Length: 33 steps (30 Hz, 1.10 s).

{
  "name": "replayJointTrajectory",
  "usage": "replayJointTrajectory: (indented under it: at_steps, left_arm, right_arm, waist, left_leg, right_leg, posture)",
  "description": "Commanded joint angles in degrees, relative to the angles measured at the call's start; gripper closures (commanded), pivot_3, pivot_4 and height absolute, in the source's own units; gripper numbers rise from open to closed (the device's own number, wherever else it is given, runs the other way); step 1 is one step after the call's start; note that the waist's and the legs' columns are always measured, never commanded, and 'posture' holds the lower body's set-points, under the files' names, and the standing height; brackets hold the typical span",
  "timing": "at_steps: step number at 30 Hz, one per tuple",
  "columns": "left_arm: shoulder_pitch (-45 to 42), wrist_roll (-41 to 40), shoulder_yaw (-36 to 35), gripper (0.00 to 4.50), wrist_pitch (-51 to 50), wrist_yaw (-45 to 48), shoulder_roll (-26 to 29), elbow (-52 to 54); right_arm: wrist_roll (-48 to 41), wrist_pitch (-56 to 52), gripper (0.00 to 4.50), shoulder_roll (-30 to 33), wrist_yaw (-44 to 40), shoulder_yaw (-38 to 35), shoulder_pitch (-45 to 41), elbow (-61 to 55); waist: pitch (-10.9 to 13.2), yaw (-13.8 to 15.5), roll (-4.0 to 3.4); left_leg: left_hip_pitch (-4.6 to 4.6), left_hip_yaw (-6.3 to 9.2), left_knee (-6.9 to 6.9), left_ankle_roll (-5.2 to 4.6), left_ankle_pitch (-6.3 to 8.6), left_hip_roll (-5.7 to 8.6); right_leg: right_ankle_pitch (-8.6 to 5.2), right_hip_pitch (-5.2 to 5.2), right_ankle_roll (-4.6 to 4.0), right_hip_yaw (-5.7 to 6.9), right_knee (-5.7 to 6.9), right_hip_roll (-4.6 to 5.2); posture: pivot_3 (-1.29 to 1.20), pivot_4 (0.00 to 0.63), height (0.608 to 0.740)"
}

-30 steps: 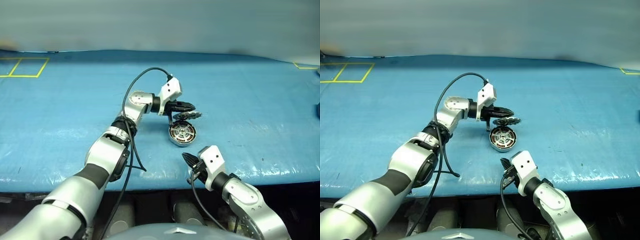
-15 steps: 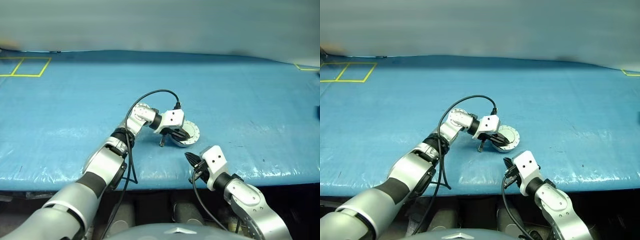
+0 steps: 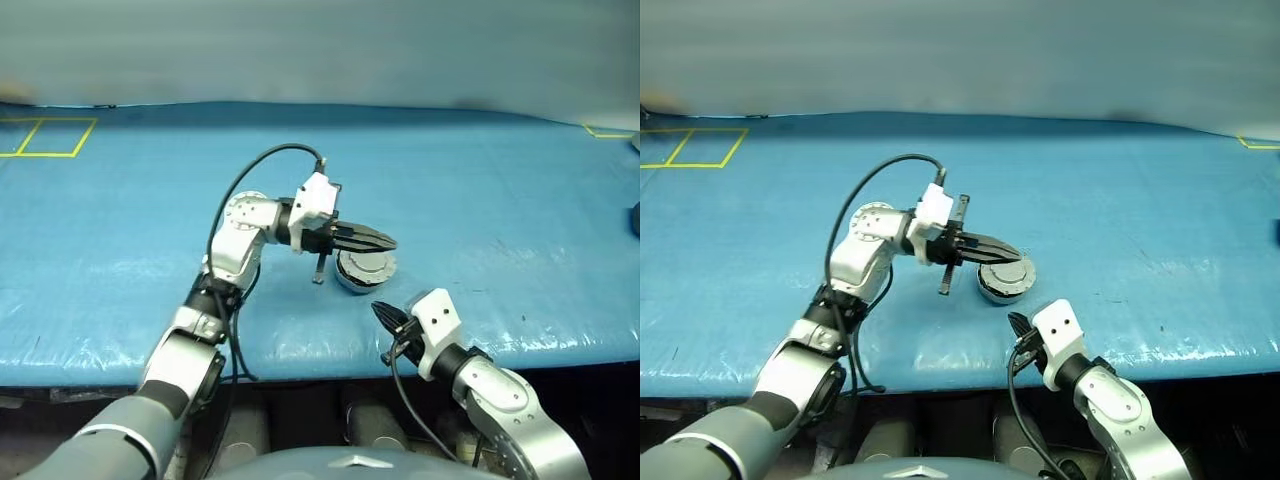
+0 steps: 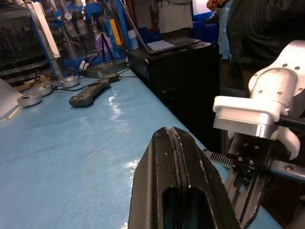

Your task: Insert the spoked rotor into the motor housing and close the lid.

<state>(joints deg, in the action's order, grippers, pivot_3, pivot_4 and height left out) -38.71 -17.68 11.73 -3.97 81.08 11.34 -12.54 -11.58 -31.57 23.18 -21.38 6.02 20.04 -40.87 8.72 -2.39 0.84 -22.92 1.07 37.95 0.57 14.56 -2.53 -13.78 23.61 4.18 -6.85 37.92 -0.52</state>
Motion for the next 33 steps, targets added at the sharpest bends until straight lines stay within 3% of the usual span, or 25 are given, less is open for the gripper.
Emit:
replayJointTrajectory:
  at_steps: [1,6,13,14,21,33]
  left_arm:
    - [4.25,0.09,-1.28,4.5,-2.81,-4.72,3.6,6.93]
    - [13.28,-1.28,-3.7,4.5,-7.16,-12.31,8.01,12.83]
    - [24.88,-1.56,-4.53,4.5,-8.96,-19.21,11.28,20.59]
    - [26.04,-1.86,-4.55,4.5,-9.19,-19.74,11.56,21.33]
    - [30.27,-2.61,-5.14,4.5,-10.4,-23.92,12.05,23.62]
    - [30.73,-1.73,-3.71,4.5,-9.86,-26.51,11.77,23.67]
  right_arm:
    - [-0.81,1.46,4.11,0.34,-0.22,-2.65,-1.85,-2.34]
    - [-5.39,1.81,2.56,-0.65,-2.22,-5.52,-5.99,-1.02]
    - [-4.26,3.97,0.19,-2.97,-2.56,-3.61,-18.37,10.51]
    - [-3.95,4.27,0.02,-3.15,-2.93,-3.12,-19.82,12.2]
    - [-0.05,5.41,0.02,-2.77,-4.49,1.15,-27.21,23.5]
    - [4.41,6.12,0.02,-1.26,-4.68,2.88,-26.36,26.06]
  waist:
    - [0.0,0.0,0.0]
    - [0.0,0.13,0.0]
    - [0.01,0.16,-0.01]
    - [0.02,0.14,0.0]
    - [0.02,0.31,-0.01]
    - [0.02,0.14,-0.01]
  left_leg:
    - [0.0,-0.01,0.02,0.0,0.0,0.0]
    - [0.04,-0.02,0.1,0.01,-0.01,0.0]
    - [0.06,-0.06,0.07,0.02,-0.01,0.0]
    - [0.08,-0.1,0.05,0.02,-0.01,0.0]
    - [0.05,-0.08,-0.01,0.02,-0.01,0.01]
    - [0.05,-0.11,-0.01,0.02,-0.01,0.0]
  right_leg:
    - [0.0,0.0,0.01,-0.01,0.0,0.0]
    - [0.02,-0.06,0.05,-0.01,0.01,0.02]
    - [0.04,-0.05,0.03,-0.03,0.02,0.03]
    - [0.06,-0.04,0.0,-0.05,0.02,0.04]
    - [0.11,-0.01,-0.11,-0.02,0.0,0.05]
    - [0.12,0.01,-0.13,-0.03,0.0,0.03]
  posture:
    - [0.0,0.15,0.74]
    - [0.0,0.15,0.74]
    - [0.0,0.15,0.74]
    - [0.0,0.15,0.74]
    - [0.0,0.15,0.74]
    - [0.0,0.15,0.74]
